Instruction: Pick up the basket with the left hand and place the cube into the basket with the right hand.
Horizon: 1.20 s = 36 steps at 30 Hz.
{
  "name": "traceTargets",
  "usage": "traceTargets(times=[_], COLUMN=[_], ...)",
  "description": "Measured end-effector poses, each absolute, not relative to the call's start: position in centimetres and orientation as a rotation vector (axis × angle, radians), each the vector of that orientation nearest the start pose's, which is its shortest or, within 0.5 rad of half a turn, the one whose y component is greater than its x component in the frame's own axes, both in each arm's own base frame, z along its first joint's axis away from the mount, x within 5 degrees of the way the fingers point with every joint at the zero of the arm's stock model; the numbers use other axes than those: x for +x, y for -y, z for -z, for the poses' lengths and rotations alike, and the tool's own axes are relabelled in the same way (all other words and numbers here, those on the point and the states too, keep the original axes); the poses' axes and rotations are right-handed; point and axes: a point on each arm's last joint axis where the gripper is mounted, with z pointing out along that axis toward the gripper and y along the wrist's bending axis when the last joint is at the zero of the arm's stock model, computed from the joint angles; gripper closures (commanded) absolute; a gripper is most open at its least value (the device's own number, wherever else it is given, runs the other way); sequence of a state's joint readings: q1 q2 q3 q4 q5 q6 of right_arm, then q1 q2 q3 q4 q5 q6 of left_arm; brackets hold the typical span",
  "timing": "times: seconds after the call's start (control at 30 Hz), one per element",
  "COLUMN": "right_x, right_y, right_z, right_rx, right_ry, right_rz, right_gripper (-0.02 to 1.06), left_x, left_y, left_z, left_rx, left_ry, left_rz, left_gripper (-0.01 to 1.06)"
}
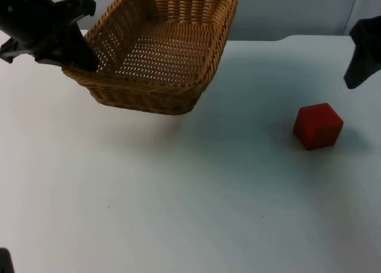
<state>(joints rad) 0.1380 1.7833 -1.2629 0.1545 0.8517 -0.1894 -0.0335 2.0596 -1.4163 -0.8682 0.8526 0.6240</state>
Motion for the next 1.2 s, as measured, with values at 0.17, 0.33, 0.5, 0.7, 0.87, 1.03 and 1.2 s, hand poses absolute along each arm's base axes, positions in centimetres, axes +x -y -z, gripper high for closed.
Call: traceTargets(times=[0.17, 0.33, 0.5, 0.7, 0.87, 1.03, 1.2], right_x=[37.1, 38.2, 38.6, 39.1, 39.4, 39.7, 39.9], right_y=[-9.0, -9.7, -9.7, -9.8, -9.9, -9.9, -10.0], right_z=[-20.3, -18.0, -16.1, -14.7, -13.3, -12.2, -11.4], right_rx=[-0.506, -0.565, -0.563, -0.543, -0.537, -0.536, -0.536], right_ry=[-2.81, -2.842, -2.875, -2.881, -2.879, -2.884, -2.883], right_rz=[-0.134, -0.018, -0.001, -0.004, -0.005, -0.006, -0.006], right_gripper=[0.32, 0.32, 0.32, 0.32, 0.32, 0.34, 0.6], left_x=[41.7, 41.7, 41.7, 41.7, 41.6, 41.6, 41.6], left_y=[6.6, 6.6, 6.6, 6.6, 6.7, 6.7, 6.7], left_z=[-17.1, -17.1, -17.1, -17.1, -17.1, -17.1, -17.1], left_rx=[0.157, 0.158, 0.158, 0.158, 0.159, 0.16, 0.161], left_ry=[-2.663, -2.664, -2.664, -2.664, -2.665, -2.666, -2.667], left_rz=[0.859, 0.861, 0.861, 0.861, 0.862, 0.864, 0.866], left_gripper=[1.05, 1.05, 1.05, 1.05, 1.05, 1.05, 1.05])
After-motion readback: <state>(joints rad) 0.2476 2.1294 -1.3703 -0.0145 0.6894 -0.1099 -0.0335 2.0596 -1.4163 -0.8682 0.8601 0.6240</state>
